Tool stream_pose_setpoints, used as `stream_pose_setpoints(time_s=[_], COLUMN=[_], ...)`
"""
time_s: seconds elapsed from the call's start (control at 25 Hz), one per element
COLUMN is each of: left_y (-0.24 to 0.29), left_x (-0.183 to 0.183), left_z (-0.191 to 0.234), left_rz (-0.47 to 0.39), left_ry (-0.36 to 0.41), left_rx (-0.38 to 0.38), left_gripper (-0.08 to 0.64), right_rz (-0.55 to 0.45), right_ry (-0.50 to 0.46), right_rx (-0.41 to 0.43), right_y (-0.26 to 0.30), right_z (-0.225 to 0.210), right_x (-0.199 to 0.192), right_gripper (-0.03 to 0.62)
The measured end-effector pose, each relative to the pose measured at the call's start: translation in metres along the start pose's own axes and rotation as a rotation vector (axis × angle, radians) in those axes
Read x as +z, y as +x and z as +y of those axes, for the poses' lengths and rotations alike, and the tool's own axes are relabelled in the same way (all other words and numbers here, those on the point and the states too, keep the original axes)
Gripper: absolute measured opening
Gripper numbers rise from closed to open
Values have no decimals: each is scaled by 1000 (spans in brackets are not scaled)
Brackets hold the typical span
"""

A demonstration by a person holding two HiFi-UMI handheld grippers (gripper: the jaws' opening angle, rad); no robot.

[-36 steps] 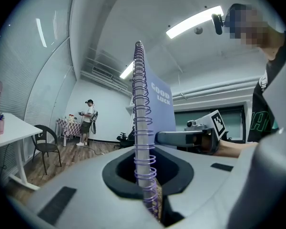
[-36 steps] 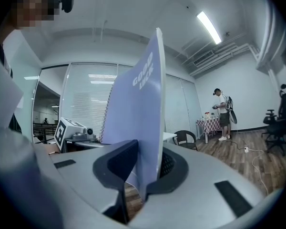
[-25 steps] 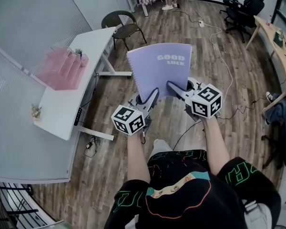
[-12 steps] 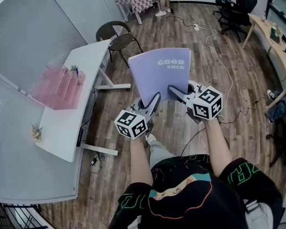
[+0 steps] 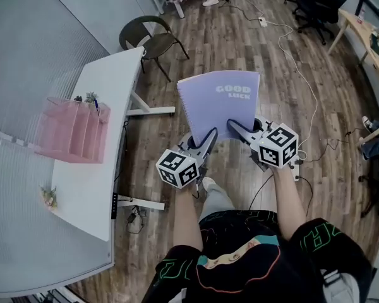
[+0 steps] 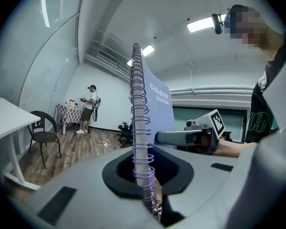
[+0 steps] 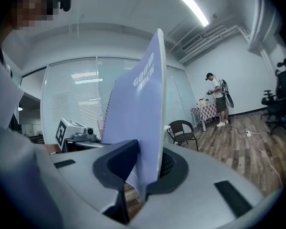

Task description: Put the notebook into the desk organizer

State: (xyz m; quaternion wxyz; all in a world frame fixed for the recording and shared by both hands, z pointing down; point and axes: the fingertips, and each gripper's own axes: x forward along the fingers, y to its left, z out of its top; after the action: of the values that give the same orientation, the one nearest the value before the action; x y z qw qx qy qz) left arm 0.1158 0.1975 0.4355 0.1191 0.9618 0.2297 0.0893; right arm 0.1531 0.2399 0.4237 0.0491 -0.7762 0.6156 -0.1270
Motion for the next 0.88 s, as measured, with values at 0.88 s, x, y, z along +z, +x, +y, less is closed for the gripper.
stream_pose_setpoints(time_s=[0.88], left_y=[-99], left_x=[39], left_z=[299], left_rz=[-119], left_ry=[-190], left_rx=[221], left_gripper=[28], right_rz=[190], right_ry=[-22], right_rx=[231], right_y=[330], right_z=[15], right_x=[13], right_gripper=[66])
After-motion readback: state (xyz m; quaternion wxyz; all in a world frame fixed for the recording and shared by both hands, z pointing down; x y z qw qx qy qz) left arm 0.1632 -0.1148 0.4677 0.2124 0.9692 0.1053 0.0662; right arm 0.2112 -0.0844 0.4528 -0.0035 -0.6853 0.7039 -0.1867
